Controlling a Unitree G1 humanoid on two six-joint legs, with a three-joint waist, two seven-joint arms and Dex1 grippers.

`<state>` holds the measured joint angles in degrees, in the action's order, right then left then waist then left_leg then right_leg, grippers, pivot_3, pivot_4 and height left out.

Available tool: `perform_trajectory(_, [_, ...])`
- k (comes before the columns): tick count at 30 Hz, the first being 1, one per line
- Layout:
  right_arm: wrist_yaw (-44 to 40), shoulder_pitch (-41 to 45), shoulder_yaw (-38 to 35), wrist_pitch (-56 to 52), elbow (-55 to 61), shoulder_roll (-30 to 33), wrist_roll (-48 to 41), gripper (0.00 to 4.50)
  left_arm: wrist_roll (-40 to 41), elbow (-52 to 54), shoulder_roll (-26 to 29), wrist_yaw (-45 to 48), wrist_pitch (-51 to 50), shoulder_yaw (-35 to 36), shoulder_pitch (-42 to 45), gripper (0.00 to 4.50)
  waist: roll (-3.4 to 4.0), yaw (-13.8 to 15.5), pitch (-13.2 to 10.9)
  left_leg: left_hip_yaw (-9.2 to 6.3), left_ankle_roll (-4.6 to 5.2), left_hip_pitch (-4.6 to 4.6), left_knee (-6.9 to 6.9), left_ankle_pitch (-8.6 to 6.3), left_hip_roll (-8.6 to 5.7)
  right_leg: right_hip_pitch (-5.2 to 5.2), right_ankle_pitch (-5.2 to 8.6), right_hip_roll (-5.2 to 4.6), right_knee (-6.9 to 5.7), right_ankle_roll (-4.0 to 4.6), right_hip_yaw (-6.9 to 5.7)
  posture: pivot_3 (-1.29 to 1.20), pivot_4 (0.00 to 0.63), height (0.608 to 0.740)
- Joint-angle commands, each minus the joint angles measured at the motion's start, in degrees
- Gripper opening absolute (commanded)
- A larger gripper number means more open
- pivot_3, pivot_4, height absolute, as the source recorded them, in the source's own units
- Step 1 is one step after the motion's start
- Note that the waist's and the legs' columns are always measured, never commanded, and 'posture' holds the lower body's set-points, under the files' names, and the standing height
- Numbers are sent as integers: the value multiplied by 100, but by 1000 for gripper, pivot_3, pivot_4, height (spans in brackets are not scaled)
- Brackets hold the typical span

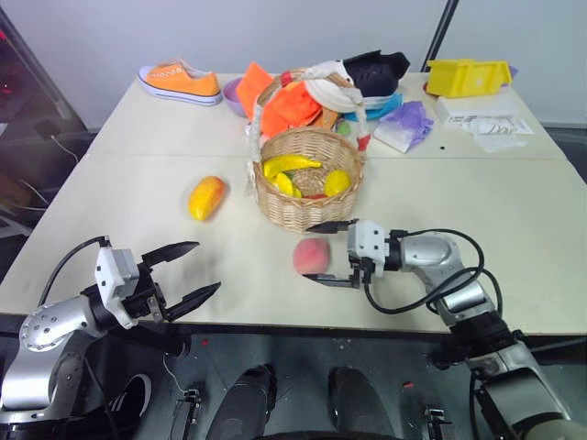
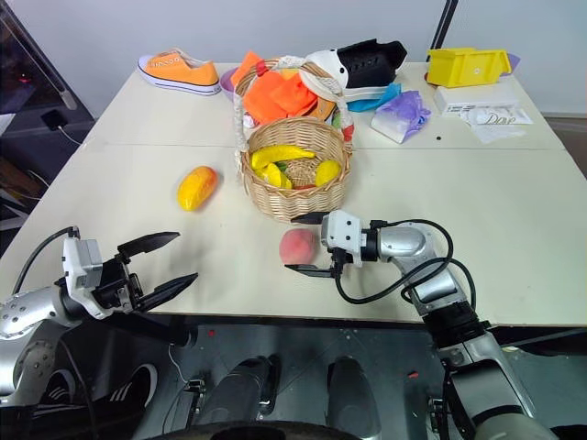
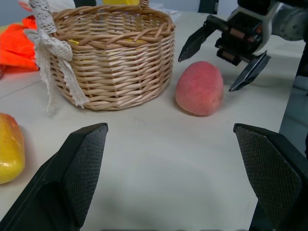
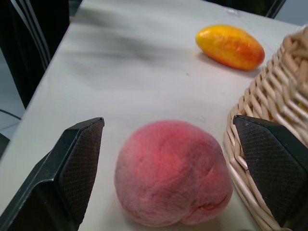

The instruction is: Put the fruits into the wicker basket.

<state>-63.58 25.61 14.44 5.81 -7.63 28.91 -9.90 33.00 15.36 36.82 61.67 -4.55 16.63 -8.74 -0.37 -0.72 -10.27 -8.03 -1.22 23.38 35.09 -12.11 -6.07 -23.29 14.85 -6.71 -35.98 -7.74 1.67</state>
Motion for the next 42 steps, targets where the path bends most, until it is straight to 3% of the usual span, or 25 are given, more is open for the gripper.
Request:
perform_trajectory(1, [128, 116, 21, -176, -99, -175, 38, 4482, 80, 150, -26, -31, 18, 7, 6, 4500, 0, 0, 0, 0, 0, 0, 0, 0, 0, 0, 0, 0, 0, 0, 0, 0, 150, 740])
perform_trajectory(19, [152, 266, -89, -958, -90, -355, -147, 4482, 73, 164, -86, -58, -46, -16, -37, 4500, 0, -5, 0, 0, 0, 0, 0, 0, 0, -3, 0, 1, -4, -1, 1, 0, 150, 740])
perform_trajectory(22, [190, 276, -81, -938, -93, -376, -115, 3705, 47, 160, -125, -83, -18, -34, -38, 4500, 0, -3, 0, 0, 0, 0, 0, 0, 0, -3, 0, 1, -4, 0, 1, 0, 150, 740])
perform_trajectory(24, [204, 275, -73, -929, -80, -360, -85, 2856, 44, 152, -142, -99, -5, -33, -26, 4500, 0, -2, 0, 0, 0, 0, 0, 0, 0, -3, 0, 1, -4, 0, 1, 0, 150, 740])
perform_trajectory(25, [185, 237, -88, -961, 7, -332, -117, 2652, 43, 153, -148, -106, 6, -29, -23, 4500, 0, -2, 0, 0, -1, 0, 0, 0, 0, -3, 0, 1, -4, 0, 1, 0, 150, 740])
perform_trajectory(32, [98, -25, -429, -1476, 843, 8, -553, 2652, 20, 99, -239, -224, 75, 8, 62, 4500, 0, 11, 0, 0, 0, 0, 0, 0, -1, -3, 0, -1, -4, -1, 1, 0, 150, 740])
perform_trajectory(36, [324, 21, -1003, -2372, 1739, 174, -1337, 2652, 72, 82, -379, -566, 61, 156, 243, 4500, -1, 15, 0, -1, 0, 1, 2, 0, -2, -2, 0, -5, -4, 0, 2, 0, 150, 740])
perform_trajectory(39, [742, 590, -1370, -2780, 1987, 22, -1730, 2652, 210, 119, -499, -993, -130, 283, 457, 4500, 0, -21, 0, -3, -1, 2, 1, 0, 0, -3, 0, -4, -4, 0, 1, 0, 150, 740])
perform_trajectory(42, [1130, 1204, -1452, -2635, 1688, -234, -1587, 2652, 162, -19, -592, -1254, -100, 325, 693, 4500, 1, -24, 0, -2, 0, 1, 1, 0, 2, -9, -1, -1, -8, 1, 6, 0, 150, 740])
